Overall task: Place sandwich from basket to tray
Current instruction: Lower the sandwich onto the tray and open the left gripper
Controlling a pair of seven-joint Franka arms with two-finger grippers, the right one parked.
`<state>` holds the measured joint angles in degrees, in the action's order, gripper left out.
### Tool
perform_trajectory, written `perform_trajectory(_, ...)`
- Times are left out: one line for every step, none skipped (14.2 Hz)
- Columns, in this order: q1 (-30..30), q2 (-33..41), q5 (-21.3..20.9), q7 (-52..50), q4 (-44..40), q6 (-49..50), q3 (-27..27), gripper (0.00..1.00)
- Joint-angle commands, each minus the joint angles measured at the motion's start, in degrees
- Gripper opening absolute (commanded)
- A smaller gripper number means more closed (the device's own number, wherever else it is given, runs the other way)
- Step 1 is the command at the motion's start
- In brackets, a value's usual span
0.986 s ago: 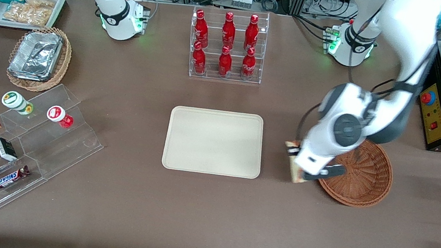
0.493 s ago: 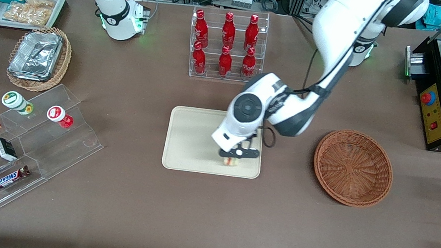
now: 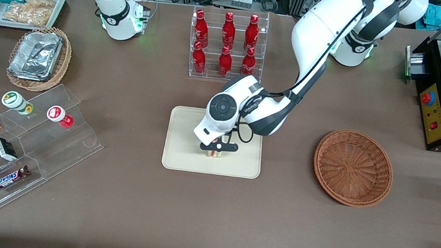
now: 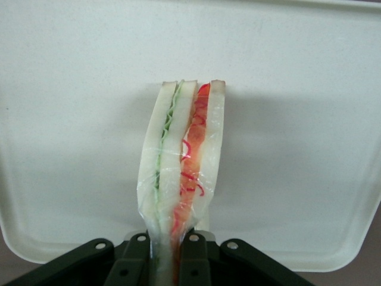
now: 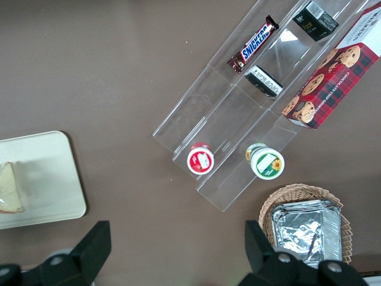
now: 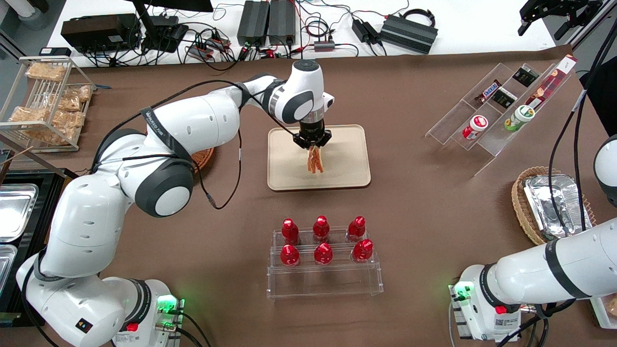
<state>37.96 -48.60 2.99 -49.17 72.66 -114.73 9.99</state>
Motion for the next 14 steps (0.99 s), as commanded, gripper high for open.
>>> perform_trajectory(1.93,-2.02,0.44,-1.98,-2.96,1.71,-0.32,0.08)
perform_trajectory(1.94,-2.2,0.44,-1.98,-2.96,0.83,-0.41,0.13)
perform_trajectory(1.94,-2.11,0.53,-2.15,-3.05,0.3,-0.41,0.41)
perform_trajectory(1.94,-1.76,0.61,-2.42,-2.96,0.39,-0.41,0.99)
perform_trajectory(2.03,-1.24,0.35,-3.64,-2.61,0.39,-0.5,1.0)
perform_trajectory(1.77,0.16,0.18,-3.74,-2.61,0.91,-0.67,1.0)
perform_trajectory(1.15,1.74,0.17,-3.83,-2.35,1.78,-0.85,1.0)
perform_trajectory(0.89,4.1,-0.26,-4.0,-2.08,5.01,-1.37,1.0)
perform_trajectory(1.06,5.87,-1.13,-3.74,-2.69,9.31,-2.94,1.0)
perform_trajectory(1.06,7.1,-2.88,-3.48,-2.96,11.7,-4.35,1.0)
perform_trajectory(0.89,9.12,-5.25,-4.43,-2.35,12.94,-4.63,1.0)
perform_trajectory(-0.16,11.14,-5.27,-5.83,-1.39,14.78,-4.72,1.0)
perform_trajectory(-2.78,13.16,-5.19,-5.85,0.97,16.11,-4.63,1.0)
perform_trajectory(-4.63,15.96,-5.27,-5.15,4.56,15.77,-4.63,1.0)
